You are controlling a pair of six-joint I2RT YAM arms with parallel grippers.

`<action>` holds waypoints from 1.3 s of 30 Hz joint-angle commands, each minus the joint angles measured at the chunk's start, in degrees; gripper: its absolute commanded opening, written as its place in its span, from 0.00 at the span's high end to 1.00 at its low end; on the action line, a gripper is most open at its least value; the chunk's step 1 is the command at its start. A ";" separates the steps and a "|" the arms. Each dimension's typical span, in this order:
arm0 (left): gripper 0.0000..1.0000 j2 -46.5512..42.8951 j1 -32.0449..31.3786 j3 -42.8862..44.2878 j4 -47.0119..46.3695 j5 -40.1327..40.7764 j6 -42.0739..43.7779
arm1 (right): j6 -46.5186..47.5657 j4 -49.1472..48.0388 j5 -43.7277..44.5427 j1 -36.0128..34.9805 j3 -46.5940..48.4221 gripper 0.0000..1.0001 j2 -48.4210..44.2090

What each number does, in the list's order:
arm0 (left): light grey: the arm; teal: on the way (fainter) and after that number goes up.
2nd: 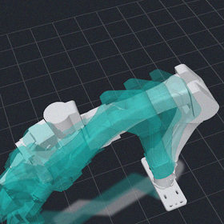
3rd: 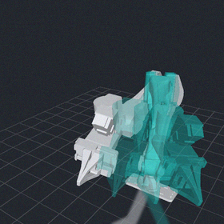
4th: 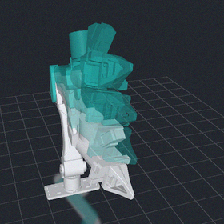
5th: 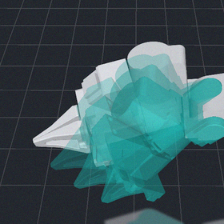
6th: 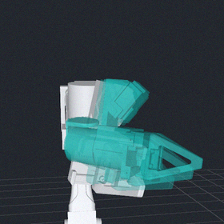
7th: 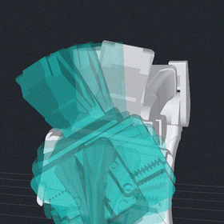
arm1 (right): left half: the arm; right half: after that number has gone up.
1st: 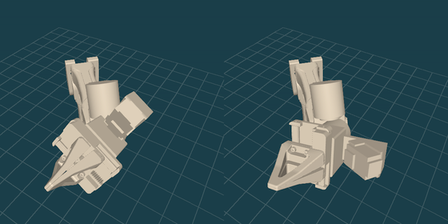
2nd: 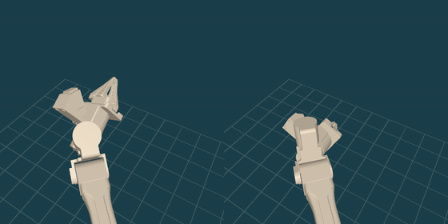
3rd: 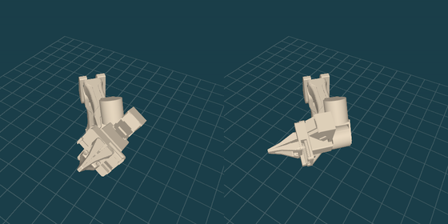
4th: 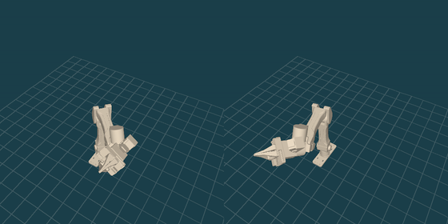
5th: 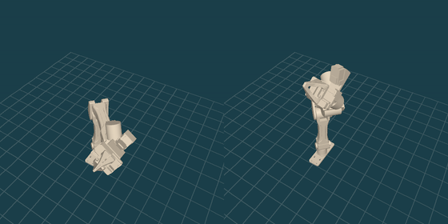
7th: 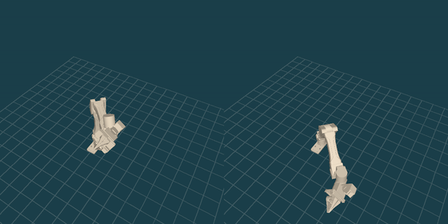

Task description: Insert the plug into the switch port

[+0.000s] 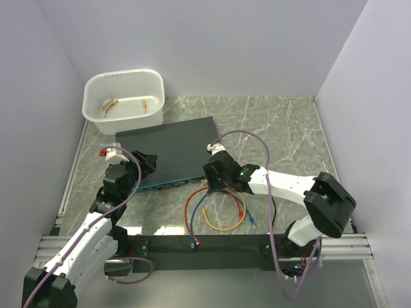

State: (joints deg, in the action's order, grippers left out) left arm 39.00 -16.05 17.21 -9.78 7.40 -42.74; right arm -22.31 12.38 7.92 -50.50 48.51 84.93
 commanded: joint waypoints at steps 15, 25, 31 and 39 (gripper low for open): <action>0.10 1.95 -0.82 -1.83 -1.47 -0.46 1.34 | 2.88 -4.12 1.66 -0.30 6.33 0.46 10.35; 0.11 2.04 -0.73 -2.36 -1.91 -0.54 1.34 | 3.14 -4.47 1.92 -0.39 7.39 0.46 13.86; 0.10 1.25 -0.73 -2.80 -1.82 -0.10 1.52 | 2.97 -5.17 1.13 -0.39 6.95 0.60 14.57; 0.10 2.83 -0.73 -2.89 -2.26 -0.02 1.52 | 2.35 -6.05 -0.28 -0.30 5.01 1.00 13.43</action>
State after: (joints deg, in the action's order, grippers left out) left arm 41.50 -16.60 14.46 -9.93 7.35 -42.44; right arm -19.42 8.62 4.75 -51.66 53.63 98.04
